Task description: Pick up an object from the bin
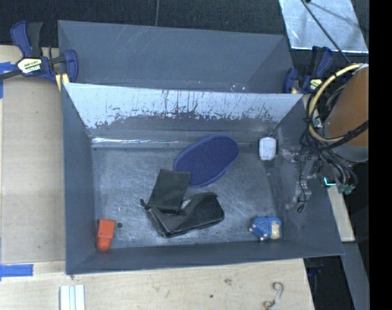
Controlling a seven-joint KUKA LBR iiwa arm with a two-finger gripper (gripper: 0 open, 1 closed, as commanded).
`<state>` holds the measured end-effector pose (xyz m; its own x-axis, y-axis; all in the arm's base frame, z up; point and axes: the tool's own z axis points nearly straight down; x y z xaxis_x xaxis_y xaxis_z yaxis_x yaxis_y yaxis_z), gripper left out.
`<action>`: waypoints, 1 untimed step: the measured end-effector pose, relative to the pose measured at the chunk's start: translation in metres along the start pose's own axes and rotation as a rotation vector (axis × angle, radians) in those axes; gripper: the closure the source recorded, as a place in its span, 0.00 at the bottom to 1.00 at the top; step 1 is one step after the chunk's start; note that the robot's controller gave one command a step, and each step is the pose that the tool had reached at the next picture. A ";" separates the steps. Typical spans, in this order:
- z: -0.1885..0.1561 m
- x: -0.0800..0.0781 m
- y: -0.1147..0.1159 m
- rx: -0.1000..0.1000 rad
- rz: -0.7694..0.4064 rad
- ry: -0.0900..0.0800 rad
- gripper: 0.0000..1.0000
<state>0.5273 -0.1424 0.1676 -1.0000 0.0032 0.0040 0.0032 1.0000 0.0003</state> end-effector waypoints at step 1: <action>0.099 0.040 0.023 0.002 -0.034 -0.005 0.00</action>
Offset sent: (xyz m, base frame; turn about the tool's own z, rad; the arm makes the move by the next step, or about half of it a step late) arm -0.0404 0.0245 -0.0976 -0.0348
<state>0.4865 -0.1192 0.0687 -0.9995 -0.0303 -0.0012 -0.0303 0.9995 -0.0019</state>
